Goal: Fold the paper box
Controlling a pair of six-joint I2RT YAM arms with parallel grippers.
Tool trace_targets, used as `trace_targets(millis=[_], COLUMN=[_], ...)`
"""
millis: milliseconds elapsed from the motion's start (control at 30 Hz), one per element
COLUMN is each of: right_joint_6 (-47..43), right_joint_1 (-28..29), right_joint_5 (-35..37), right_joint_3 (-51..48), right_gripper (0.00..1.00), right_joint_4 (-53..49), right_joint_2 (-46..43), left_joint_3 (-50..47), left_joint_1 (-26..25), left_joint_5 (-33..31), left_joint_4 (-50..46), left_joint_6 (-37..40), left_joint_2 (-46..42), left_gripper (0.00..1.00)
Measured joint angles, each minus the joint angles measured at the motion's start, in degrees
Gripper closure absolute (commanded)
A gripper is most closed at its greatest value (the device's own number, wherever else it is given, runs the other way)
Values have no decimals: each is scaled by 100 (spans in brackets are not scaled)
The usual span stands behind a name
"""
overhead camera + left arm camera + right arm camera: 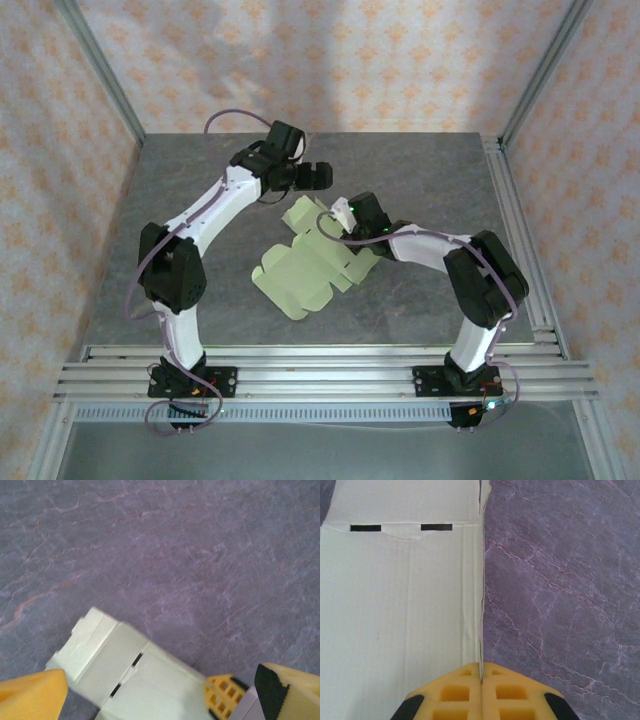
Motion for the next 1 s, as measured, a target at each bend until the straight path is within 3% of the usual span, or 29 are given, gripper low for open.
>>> trace_targets(millis=[267,633,1000], right_joint_6=[-221,-245,-245], right_joint_1=[146,146,146], right_joint_5=[236,55,57], right_joint_3=[0,2,2], right_gripper=[100,100,100], right_joint_4=[4,-127,-201], right_joint_2=[0,0,0], left_joint_3=[1338,2846,2625], left_joint_1=[2,4,4], left_joint_5=[98,680,815], left_joint_4=[-837,-1698,-1969], left_joint_6=[35,234,317], left_joint_2=[1222,2614,2717], left_gripper=[20,22,32])
